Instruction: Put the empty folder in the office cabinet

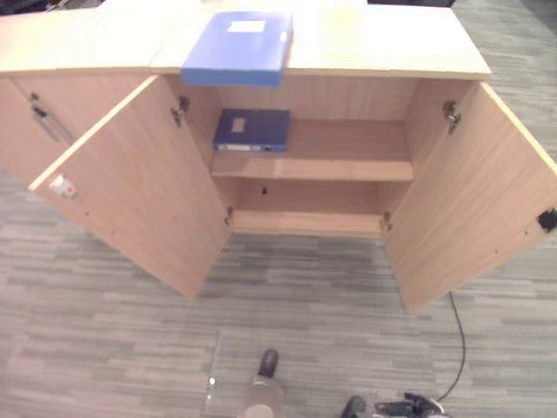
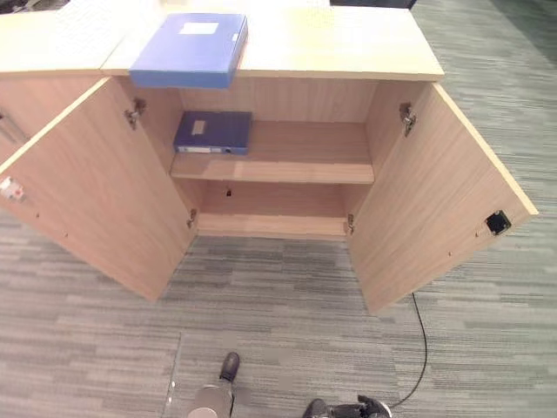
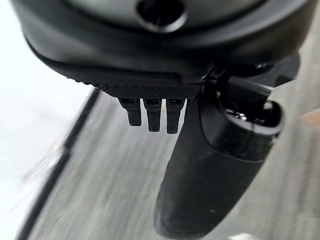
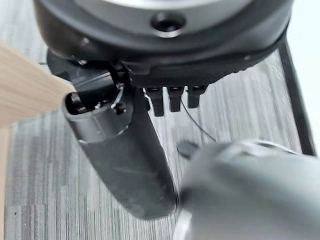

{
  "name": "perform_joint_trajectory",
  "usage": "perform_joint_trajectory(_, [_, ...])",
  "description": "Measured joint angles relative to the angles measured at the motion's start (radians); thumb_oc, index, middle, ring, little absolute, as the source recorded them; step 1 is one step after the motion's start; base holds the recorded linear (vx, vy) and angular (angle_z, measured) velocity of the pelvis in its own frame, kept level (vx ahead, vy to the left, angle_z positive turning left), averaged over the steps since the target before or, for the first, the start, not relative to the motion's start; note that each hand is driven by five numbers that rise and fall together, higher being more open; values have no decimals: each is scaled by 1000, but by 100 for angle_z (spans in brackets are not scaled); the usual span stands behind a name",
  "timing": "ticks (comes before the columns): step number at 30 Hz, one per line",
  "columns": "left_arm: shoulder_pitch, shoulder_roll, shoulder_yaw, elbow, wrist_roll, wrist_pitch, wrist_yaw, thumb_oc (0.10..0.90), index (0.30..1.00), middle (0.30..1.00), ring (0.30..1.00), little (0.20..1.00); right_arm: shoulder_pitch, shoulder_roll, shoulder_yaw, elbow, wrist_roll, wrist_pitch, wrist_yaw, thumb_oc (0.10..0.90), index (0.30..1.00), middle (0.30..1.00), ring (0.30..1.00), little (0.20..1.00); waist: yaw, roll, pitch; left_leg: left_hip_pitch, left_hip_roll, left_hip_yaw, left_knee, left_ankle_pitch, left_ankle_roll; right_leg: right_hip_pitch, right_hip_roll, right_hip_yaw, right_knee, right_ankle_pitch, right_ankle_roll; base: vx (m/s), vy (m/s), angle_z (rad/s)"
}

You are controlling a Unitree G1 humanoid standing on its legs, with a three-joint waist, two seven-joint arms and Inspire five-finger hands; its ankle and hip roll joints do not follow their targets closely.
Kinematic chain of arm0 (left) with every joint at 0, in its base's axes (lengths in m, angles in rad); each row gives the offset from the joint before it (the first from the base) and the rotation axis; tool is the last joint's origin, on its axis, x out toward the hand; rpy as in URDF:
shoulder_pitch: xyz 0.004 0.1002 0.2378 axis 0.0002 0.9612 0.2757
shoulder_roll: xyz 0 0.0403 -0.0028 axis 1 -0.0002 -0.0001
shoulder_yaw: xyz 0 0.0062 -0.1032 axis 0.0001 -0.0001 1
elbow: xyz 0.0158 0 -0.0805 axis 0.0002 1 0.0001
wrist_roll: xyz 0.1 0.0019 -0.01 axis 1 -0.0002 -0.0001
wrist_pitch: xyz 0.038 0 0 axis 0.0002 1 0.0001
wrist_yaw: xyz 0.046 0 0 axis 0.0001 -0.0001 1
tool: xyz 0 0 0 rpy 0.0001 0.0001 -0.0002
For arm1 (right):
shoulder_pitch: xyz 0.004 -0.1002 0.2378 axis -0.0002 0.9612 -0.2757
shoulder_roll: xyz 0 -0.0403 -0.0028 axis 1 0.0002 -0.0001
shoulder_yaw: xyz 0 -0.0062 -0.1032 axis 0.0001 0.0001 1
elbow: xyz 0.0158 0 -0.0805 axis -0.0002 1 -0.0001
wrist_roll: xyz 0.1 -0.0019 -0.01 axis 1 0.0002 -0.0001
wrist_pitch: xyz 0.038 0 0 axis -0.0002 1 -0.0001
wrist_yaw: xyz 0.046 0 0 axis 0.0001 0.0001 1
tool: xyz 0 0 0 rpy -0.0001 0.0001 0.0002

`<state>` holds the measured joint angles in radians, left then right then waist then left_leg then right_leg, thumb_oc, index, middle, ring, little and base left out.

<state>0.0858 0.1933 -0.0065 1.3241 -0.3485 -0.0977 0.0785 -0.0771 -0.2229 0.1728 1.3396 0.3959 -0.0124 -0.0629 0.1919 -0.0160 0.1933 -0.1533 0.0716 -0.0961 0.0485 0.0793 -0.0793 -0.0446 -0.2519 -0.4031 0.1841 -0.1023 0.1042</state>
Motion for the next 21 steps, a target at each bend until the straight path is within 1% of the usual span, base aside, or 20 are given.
perform_joint_trajectory(1, [-7,38,-1,-9,0,-18,1,800,900,900,900,900,7,30,0,1,0,1,1,800,900,900,900,900,0,-43,-22,0,-44,23,0,-2,23,5,-36,10,-27,20,15,58,112,-10])
perform_joint_trajectory(3, [-33,66,-1,-21,1,-21,-1,800,900,900,900,900,3,48,0,1,0,3,6,800,900,900,900,900,2,-69,-23,-2,-76,32,4,-4,44,21,-62,9,-59,49,16,69,129,0])
perform_joint_trajectory(4, [-43,68,-1,-22,1,-25,0,800,900,900,900,900,-9,52,1,3,0,5,10,800,900,900,900,900,3,-74,-22,-1,-86,36,5,-4,45,23,-72,8,-65,59,13,70,149,-2])
perform_joint_trajectory(5, [-50,76,0,-30,1,-28,0,800,900,900,900,900,-25,59,1,-7,0,-1,11,800,900,900,900,900,3,-76,-22,-1,-99,44,5,-11,56,26,-81,5,-82,81,19,41,118,-8])
perform_joint_trajectory(7, [-50,77,0,-36,1,-32,0,800,900,900,900,900,-51,65,1,-9,0,-6,12,800,900,900,900,900,4,-81,-19,-3,-113,56,6,-17,65,27,-92,6,-106,94,33,42,121,-14])
perform_joint_trajectory(10, [-47,73,0,-32,1,-28,-1,800,900,900,900,900,-80,67,1,-10,0,-9,13,800,900,900,900,900,4,-83,-17,-4,-122,66,6,-21,67,40,-95,7,-148,116,63,49,121,-10])
perform_joint_trajectory(11, [-45,72,0,-32,2,-26,-1,800,900,900,900,900,-80,67,1,-10,0,-9,12,800,900,900,900,900,4,-85,-16,-4,-125,67,6,-25,65,40,-95,7,-154,118,66,54,122,-2])
perform_joint_trajectory(12, [-38,68,4,-31,2,-24,-2,800,900,900,900,900,-81,67,0,-10,-1,-9,12,800,900,900,900,900,5,-87,-15,-4,-129,74,5,-36,63,50,-95,5,-168,118,67,69,132,-3])
perform_joint_trajectory(15, [-22,58,4,-26,3,-12,-5,800,900,900,900,900,-70,65,-1,-6,-2,-3,11,800,900,900,900,900,3,-90,-13,-6,-135,78,18,-45,72,59,-99,4,-179,121,64,69,129,1])
perform_joint_trajectory(18, [-18,53,4,3,10,-11,-6,800,900,900,900,900,-32,56,-7,0,-5,3,11,800,900,900,900,900,-1,-91,-15,4,-165,65,25,-64,98,89,-128,-20,-172,124,63,117,243,19])
perform_joint_trajectory(19, [-16,49,4,4,11,-11,-5,800,900,900,900,900,-21,52,-13,0,-8,7,10,800,900,900,900,900,0,-88,-15,15,-179,63,24,-70,107,90,-145,-21,-150,125,63,113,254,31])
perform_joint_trajectory(20, [-10,27,4,12,12,-10,-6,800,900,900,900,900,-1,30,-11,1,-18,16,10,800,900,900,900,900,-6,-57,-6,68,-196,58,4,-67,130,85,-191,-19,-25,126,64,115,269,30])
perform_joint_trajectory(21, [3,17,-4,18,13,-11,-7,800,900,900,900,900,17,21,-11,1,-22,19,10,800,900,900,900,900,-10,-44,-9,102,-206,50,-13,-70,147,75,-221,-17,48,131,61,160,199,13])
